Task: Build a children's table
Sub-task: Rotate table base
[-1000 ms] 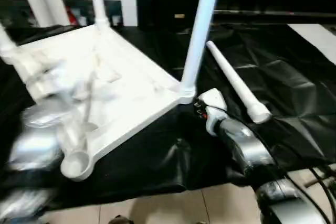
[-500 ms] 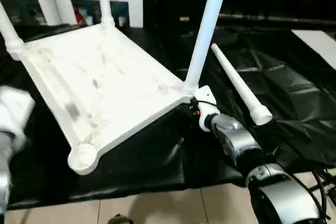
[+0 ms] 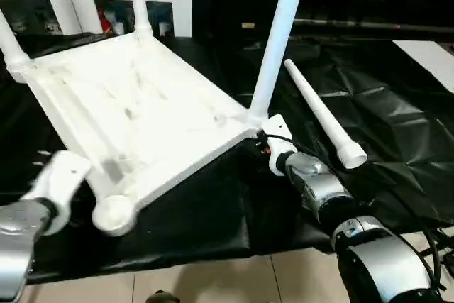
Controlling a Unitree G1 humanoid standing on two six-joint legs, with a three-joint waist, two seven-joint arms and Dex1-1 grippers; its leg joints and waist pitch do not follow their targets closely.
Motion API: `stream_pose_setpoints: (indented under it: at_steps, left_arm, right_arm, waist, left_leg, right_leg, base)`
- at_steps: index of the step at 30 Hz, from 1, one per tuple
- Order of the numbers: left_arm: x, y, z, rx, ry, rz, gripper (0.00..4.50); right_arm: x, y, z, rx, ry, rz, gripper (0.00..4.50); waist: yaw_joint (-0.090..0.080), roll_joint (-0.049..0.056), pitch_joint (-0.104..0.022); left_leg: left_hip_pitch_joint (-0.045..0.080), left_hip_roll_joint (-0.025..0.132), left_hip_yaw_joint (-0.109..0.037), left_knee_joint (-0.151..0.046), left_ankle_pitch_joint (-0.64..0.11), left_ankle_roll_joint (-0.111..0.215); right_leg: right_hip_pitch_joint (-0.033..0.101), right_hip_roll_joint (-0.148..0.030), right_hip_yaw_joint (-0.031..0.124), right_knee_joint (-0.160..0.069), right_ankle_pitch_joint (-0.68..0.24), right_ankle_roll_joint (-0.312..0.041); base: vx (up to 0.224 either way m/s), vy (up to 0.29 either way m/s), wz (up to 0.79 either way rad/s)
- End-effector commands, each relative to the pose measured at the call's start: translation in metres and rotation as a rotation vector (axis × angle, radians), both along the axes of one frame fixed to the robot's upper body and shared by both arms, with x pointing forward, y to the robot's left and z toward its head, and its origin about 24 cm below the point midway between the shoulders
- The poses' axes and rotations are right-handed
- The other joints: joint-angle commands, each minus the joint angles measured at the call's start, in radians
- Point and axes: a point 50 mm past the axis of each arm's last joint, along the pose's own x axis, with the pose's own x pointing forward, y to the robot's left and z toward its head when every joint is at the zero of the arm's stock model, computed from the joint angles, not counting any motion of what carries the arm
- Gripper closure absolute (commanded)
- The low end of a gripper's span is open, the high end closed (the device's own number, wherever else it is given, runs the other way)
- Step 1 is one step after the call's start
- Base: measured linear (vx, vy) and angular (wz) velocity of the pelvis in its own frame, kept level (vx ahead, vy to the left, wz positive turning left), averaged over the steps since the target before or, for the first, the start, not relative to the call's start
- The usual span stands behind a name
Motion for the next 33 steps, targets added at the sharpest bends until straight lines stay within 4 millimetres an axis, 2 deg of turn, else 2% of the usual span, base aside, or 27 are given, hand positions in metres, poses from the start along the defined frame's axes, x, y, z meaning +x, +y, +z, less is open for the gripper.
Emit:
stream_pose_setpoints:
  at_steps: [1, 2, 3, 5, 6, 7, 8, 10, 11, 12, 13, 15, 16, 17, 18, 20, 21, 24, 25, 26, 28, 32, 33]
  left_arm:
    - [0.004, -0.028, -0.006, -0.093, 0.006, -0.138, 3.1]
    - [0.006, -0.03, -0.006, -0.101, -0.005, -0.153, 3.1]
    - [0.009, -0.032, -0.006, -0.114, -0.008, -0.15, 3.1]
    - [0.014, -0.04, -0.008, -0.142, -0.015, -0.157, 3.1]
    - [0.019, -0.047, -0.009, -0.162, -0.023, -0.176, 3.1]
    - [0.022, -0.052, -0.009, -0.175, -0.028, -0.193, 3.1]
    - [0.028, -0.06, -0.009, -0.191, -0.043, -0.201, 3.1]
    - [0.037, -0.069, -0.009, -0.2, -0.069, -0.212, 3.1]
    - [0.041, -0.072, -0.009, -0.198, -0.08, -0.219, 3.1]
    - [0.047, -0.078, -0.01, -0.198, -0.096, -0.228, 3.1]
    - [0.053, -0.084, -0.011, -0.201, -0.112, -0.236, 3.1]
    - [0.057, -0.089, -0.011, -0.207, -0.124, -0.243, 3.1]
    - [0.069, -0.104, -0.012, -0.222, -0.155, -0.262, 3.1]
    - [0.069, -0.104, -0.012, -0.222, -0.155, -0.262, 3.1]
    - [0.075, -0.113, -0.011, -0.21, -0.169, -0.286, 3.1]
    - [0.077, -0.114, -0.01, -0.207, -0.172, -0.29, 3.1]
    - [0.079, -0.114, -0.006, -0.205, -0.194, -0.3, 3.1]
    - [0.076, -0.114, 0.002, -0.249, -0.232, -0.373, 2.98]
    - [0.072, -0.115, 0.005, -0.274, -0.24, -0.41, 2.98]
    - [0.069, -0.116, 0.008, -0.294, -0.248, -0.443, 2.98]
    - [0.066, -0.117, 0.011, -0.312, -0.253, -0.469, 2.98]
    - [0.046, -0.119, 0.025, -0.391, -0.24, -0.587, 2.98]
    - [0.041, -0.119, 0.028, -0.404, -0.233, -0.61, 2.98]
  right_arm:
    - [0.007, -0.015, 0.014, -0.028, -0.044, -0.016, 0.67]
    - [0.007, -0.018, 0.015, -0.034, -0.043, -0.024, 0.67]
    - [0.008, -0.022, 0.017, -0.032, -0.047, -0.04, 0.67]
    - [0.008, -0.033, 0.022, -0.033, -0.055, -0.065, 0.67]
    - [0.008, -0.041, 0.027, -0.038, -0.059, -0.082, 0.67]
    - [0.008, -0.045, 0.029, -0.042, -0.062, -0.091, 0.67]
    - [0.008, -0.052, 0.033, -0.051, -0.062, -0.116, 0.67]
    - [0.007, -0.061, 0.038, -0.069, -0.061, -0.152, 0.67]
    - [0.007, -0.063, 0.039, -0.078, -0.062, -0.164, 0.67]
    - [0.007, -0.067, 0.043, -0.091, -0.062, -0.176, 0.67]
    - [0.007, -0.07, 0.046, -0.104, -0.061, -0.187, 0.67]
    - [0.006, -0.072, 0.048, -0.113, -0.06, -0.195, 0.67]
    - [0.007, -0.079, 0.054, -0.136, -0.053, -0.224, 0.67]
    - [0.007, -0.079, 0.054, -0.136, -0.053, -0.224, 0.67]
    - [0.008, -0.085, 0.061, -0.145, -0.049, -0.247, 0.67]
    - [0.008, -0.086, 0.063, -0.145, -0.047, -0.254, 0.67]
    - [0.013, -0.091, 0.072, -0.118, -0.04, -0.281, 0.67]
    - [0.027, -0.102, 0.088, -0.054, -0.014, -0.365, 0.33]
    - [0.031, -0.105, 0.091, -0.061, -0.011, -0.385, 0.3]
    - [0.034, -0.108, 0.093, -0.07, -0.008, -0.401, 0.21]
    - [0.036, -0.111, 0.095, -0.078, -0.004, -0.413, 0.09]
    - [0.044, -0.122, 0.102, -0.126, 0.03, -0.467, 0.09]
    - [0.045, -0.125, 0.103, -0.134, 0.047, -0.476, 0.09]
  waist:
    - [-0.003, 0.028, -0.06]
    - [-0.002, 0.026, -0.059]
    - [0.001, 0.03, -0.061]
    - [0.0, 0.026, -0.063]
    - [-0.002, 0.032, -0.062]
    - [0.0, 0.026, -0.063]
    - [0.002, 0.035, -0.065]
    - [0.002, 0.027, -0.066]
    - [-0.001, 0.03, -0.068]
    - [-0.004, 0.039, -0.066]
    - [-0.008, 0.032, -0.068]
    - [-0.012, 0.031, -0.068]
    - [-0.017, 0.045, -0.067]
    - [-0.018, 0.039, -0.066]
    - [-0.016, 0.035, -0.07]
    - [-0.016, 0.037, -0.072]
    - [-0.023, 0.041, -0.073]
    - [-0.032, 0.036, -0.076]
    - [-0.035, 0.041, -0.076]
    - [-0.037, 0.038, -0.074]
    - [-0.034, 0.042, -0.072]
    - [-0.032, 0.041, -0.07]
    - [-0.032, 0.045, -0.074]
  left_leg:
    - [0.028, 0.022, 0.0, -0.074, -0.257, -0.029]
    - [0.027, 0.021, 0.0, -0.075, -0.256, -0.028]
    - [0.027, 0.02, 0.0, -0.074, -0.25, -0.032]
    - [0.023, 0.018, 0.0, -0.073, -0.237, -0.039]
    - [0.025, 0.017, 0.0, -0.073, -0.238, -0.04]
    - [0.03, 0.016, 0.002, -0.069, -0.238, -0.039]
    - [0.029, 0.016, 0.0, -0.069, -0.232, -0.041]
    - [0.023, 0.013, 0.0, -0.068, -0.204, -0.041]
    - [0.02, 0.014, -0.002, -0.068, -0.198, -0.043]
    - [0.019, 0.012, -0.002, -0.069, -0.206, -0.046]
    - [0.022, 0.011, -0.001, -0.065, -0.213, -0.044]
    - [0.02, 0.009, -0.001, -0.065, -0.212, -0.04]
    - [0.019, 0.01, -0.002, -0.064, -0.21, -0.039]
    - [0.021, 0.009, -0.001, -0.064, -0.218, -0.037]
    - [0.022, 0.011, -0.002, -0.062, -0.213, -0.035]
    - [0.02, 0.009, -0.001, -0.059, -0.183, -0.029]
    - [0.016, 0.009, -0.002, -0.058, -0.165, -0.026]
    - [0.015, 0.009, -0.001, -0.054, -0.162, -0.016]
    - [0.014, 0.009, -0.001, -0.053, -0.153, -0.013]
    - [0.012, 0.01, 0.001, -0.051, -0.152, -0.011]
    - [0.015, 0.011, 0.003, -0.05, -0.15, -0.008]
    - [0.014, 0.011, 0.005, -0.05, -0.149, -0.004]
    - [0.016, 0.013, 0.003, -0.048, -0.152, -0.008]
  right_leg:
    - [0.031, -0.048, 0.046, -0.069, -0.11, -0.192]
    - [0.032, -0.047, 0.046, -0.071, -0.114, -0.187]
    - [0.035, -0.048, 0.046, -0.068, -0.112, -0.181]
    - [0.038, -0.048, 0.046, -0.066, -0.094, -0.174]
    - [0.038, -0.045, 0.046, -0.068, -0.097, -0.169]
    - [0.035, -0.043, 0.047, -0.071, -0.093, -0.162]
    - [0.038, -0.044, 0.047, -0.069, -0.084, -0.162]
    - [0.045, -0.042, 0.046, -0.07, -0.066, -0.158]
    - [0.047, -0.046, 0.045, -0.066, -0.06, -0.164]
    - [0.046, -0.044, 0.045, -0.069, -0.069, -0.162]
    - [0.047, -0.044, 0.046, -0.071, -0.078, -0.161]
    - [0.048, -0.042, 0.045, -0.076, -0.089, -0.159]
    - [0.048, -0.043, 0.045, -0.075, -0.091, -0.164]
    - [0.047, -0.04, 0.045, -0.081, -0.102, -0.161]
    - [0.05, -0.044, 0.045, -0.077, -0.095, -0.165]
    - [0.052, -0.043, 0.045, -0.074, -0.061, -0.17]
    - [0.055, -0.043, 0.044, -0.07, -0.031, -0.181]
    - [0.057, -0.044, 0.042, -0.066, -0.023, -0.21]
    - [0.056, -0.044, 0.041, -0.063, -0.021, -0.226]
    - [0.055, -0.045, 0.041, -0.064, -0.02, -0.239]
    - [0.053, -0.045, 0.041, -0.061, -0.021, -0.243]
    - [0.053, -0.044, 0.04, -0.06, -0.013, -0.253]
    - [0.052, -0.047, 0.039, -0.055, -0.01, -0.263]
  base:
    - [0.0, 0.0, 0.0]
    - [0.0, 0.0, 0.0]
    - [0.0, 0.0, 0.0]
    - [0.0, 0.0, 0.0]
    - [0.0, 0.0, 0.0]
    - [0.0, 0.0, 0.0]
    - [0.0, 0.0, 0.0]
    - [0.0, 0.0, 0.0]
    - [0.0, 0.0, 0.0]
    - [0.0, 0.0, 0.0]
    - [0.0, 0.0, 0.0]
    - [0.0, 0.0, 0.0]
    - [0.0, 0.0, 0.0]
    - [0.0, 0.0, 0.0]
    - [0.0, 0.0, 0.0]
    - [0.0, 0.0, 0.0]
    - [0.0, 0.0, 0.0]
    - [0.0, 0.0, 0.0]
    - [0.0, 0.0, 0.0]
    - [0.0, 0.0, 0.0]
    - [0.0, 0.0, 0.0]
    - [0.0, 0.0, 0.0]
    - [0.0, 0.0, 0.0]
